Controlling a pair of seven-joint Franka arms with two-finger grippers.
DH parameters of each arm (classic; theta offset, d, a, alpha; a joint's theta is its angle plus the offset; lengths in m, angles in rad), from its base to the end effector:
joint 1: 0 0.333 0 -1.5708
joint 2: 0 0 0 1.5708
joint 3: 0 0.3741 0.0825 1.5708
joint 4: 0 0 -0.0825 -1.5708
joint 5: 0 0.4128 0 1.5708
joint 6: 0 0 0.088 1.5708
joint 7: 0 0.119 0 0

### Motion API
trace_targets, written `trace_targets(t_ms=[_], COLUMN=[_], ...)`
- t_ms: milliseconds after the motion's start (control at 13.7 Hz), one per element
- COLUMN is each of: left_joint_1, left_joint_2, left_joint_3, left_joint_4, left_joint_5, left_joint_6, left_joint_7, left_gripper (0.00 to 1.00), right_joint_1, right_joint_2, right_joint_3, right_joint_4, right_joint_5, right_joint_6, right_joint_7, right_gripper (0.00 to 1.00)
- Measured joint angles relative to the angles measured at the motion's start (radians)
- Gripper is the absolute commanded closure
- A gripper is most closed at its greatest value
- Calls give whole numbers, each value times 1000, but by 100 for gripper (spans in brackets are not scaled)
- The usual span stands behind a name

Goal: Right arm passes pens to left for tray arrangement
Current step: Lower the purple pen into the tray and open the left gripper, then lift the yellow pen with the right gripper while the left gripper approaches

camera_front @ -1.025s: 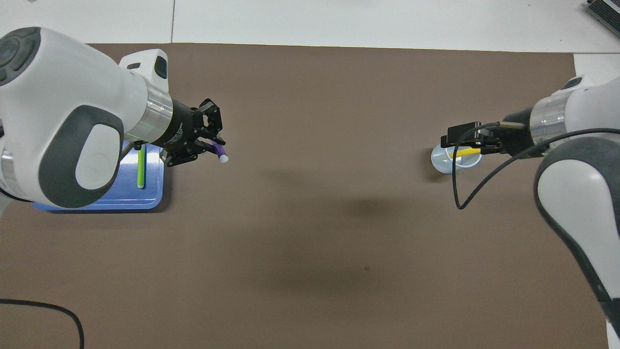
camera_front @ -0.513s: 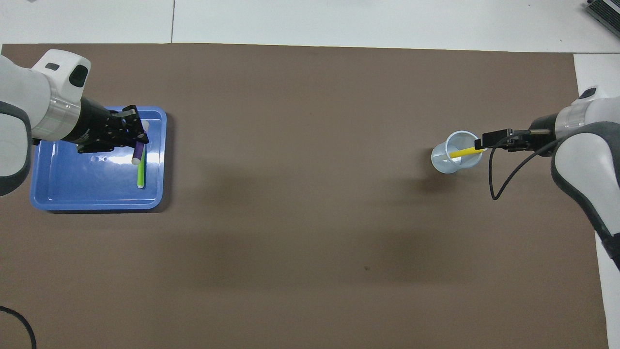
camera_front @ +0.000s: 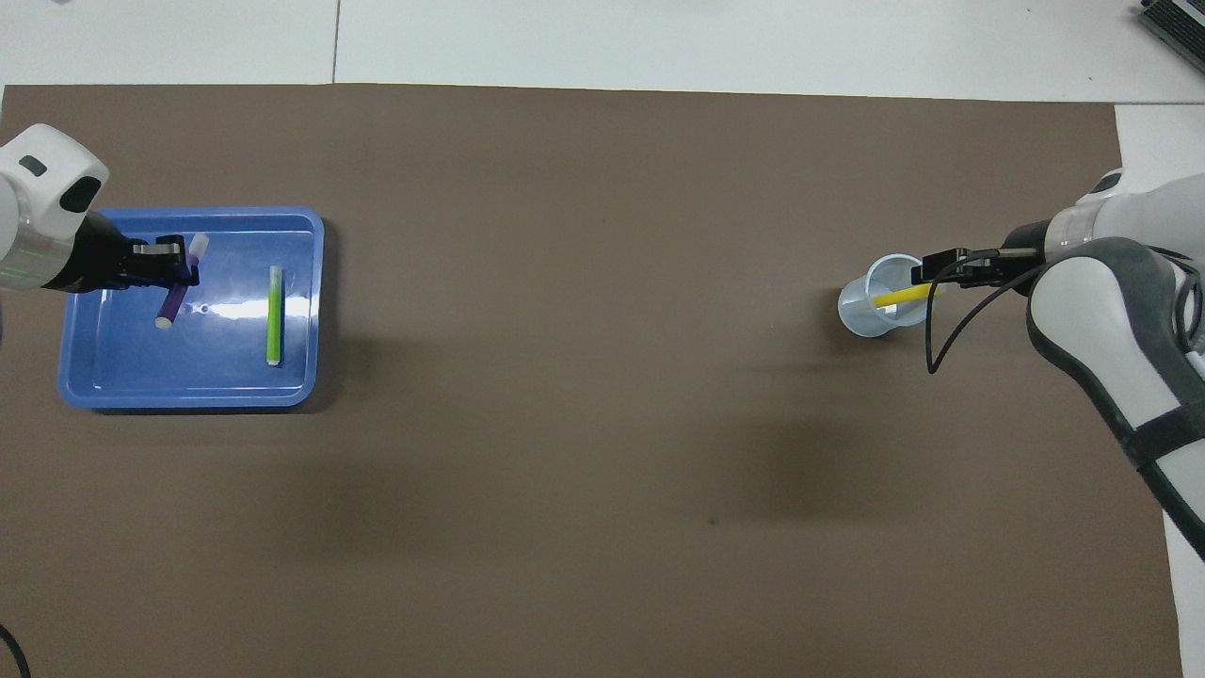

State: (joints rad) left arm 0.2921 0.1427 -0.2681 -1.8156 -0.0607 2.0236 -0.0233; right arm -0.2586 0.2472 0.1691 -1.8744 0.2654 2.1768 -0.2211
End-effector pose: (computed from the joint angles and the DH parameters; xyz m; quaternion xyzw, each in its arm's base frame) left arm 0.6427 0.0193 0.5023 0.9976 0.0379 0.0350 0.0465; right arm 0.6594 -0.0535 0.4199 -0.9909 0.0101 -0.0478 0.1253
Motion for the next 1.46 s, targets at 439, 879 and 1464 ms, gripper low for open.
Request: trace_targets(t_ms=[439,879,1464], left_joint_1=[72,76,76], left_joint_2=[99,205,202], left_joint_3=[1,-11,-12], left_joint_4=[-43,-117,-143], left_joint_5=[99,107,108], left_joint_6=[187,364,378], left_joint_7=[132,143,143], left_gripper=[100,100,55], right_joint_1=[0,0,0], right_joint_2=[0,0,-7], right_joint_3=[1,1,3], right_joint_4=[-9,-13,4], right_joint_5=[-5,-6,-6], right_joint_6=[-2,-2,-43], right_joint_7=[0,0,0], right_gripper=[59,81,89])
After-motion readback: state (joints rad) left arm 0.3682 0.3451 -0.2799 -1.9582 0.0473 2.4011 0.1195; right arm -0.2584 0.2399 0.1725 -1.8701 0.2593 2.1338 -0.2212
